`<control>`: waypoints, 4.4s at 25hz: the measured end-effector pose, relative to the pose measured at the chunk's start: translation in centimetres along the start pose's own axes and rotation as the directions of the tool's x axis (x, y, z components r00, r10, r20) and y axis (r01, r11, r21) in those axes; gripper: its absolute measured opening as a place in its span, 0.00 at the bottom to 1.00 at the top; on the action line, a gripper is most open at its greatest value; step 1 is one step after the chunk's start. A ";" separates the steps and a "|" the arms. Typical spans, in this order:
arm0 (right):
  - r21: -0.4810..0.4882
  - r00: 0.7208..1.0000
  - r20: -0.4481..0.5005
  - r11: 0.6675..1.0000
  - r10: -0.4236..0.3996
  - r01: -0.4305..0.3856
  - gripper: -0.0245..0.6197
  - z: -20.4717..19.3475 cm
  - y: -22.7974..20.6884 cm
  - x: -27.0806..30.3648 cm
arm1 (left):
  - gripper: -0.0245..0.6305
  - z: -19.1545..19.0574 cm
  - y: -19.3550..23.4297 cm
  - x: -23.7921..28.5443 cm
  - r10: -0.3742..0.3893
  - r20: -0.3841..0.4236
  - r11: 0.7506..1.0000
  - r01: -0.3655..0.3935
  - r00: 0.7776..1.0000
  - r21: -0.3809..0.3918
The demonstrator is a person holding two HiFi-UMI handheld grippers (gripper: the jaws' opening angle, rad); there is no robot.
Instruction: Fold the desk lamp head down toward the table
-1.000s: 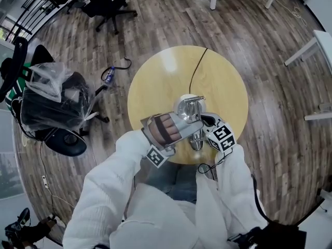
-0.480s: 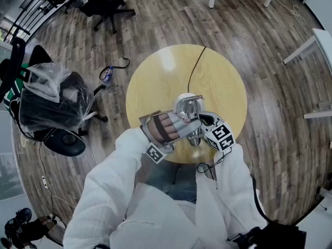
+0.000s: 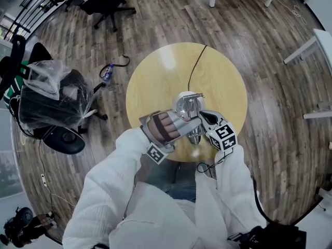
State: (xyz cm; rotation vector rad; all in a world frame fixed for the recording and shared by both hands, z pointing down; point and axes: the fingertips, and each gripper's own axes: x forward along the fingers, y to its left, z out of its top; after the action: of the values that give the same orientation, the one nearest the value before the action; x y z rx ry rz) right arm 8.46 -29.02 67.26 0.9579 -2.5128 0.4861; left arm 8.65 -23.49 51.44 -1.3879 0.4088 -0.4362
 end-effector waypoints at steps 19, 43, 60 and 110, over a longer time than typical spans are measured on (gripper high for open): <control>0.066 0.992 0.081 0.993 -0.099 0.093 0.06 0.6 0.9 -6.0 | 0.39 -1.3 -0.1 -1.7 -0.077 -0.175 0.931 0.008 0.982 -0.365; 0.215 0.809 0.174 0.823 -0.562 0.526 0.06 4.7 3.9 -14.7 | 0.04 -2.2 -5.6 -13.0 -0.626 -0.414 -0.341 -0.709 0.661 -0.617; 0.255 0.816 0.086 0.804 -0.572 0.537 0.06 1.3 6.9 -14.4 | 0.04 1.6 -7.4 -14.0 -0.739 -0.271 -0.361 -0.702 0.617 -0.614; 0.176 0.807 0.176 0.824 -0.564 0.538 0.06 -1.0 29.3 -25.5 | 0.04 19.0 1.8 -28.4 -0.637 -0.301 -0.298 -0.587 0.710 -0.753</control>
State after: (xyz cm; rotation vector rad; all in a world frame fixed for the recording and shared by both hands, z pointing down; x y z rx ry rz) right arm 5.97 6.02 50.65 1.8035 -2.2365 0.3543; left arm -5.64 7.62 52.85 -3.0271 1.8975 -0.7536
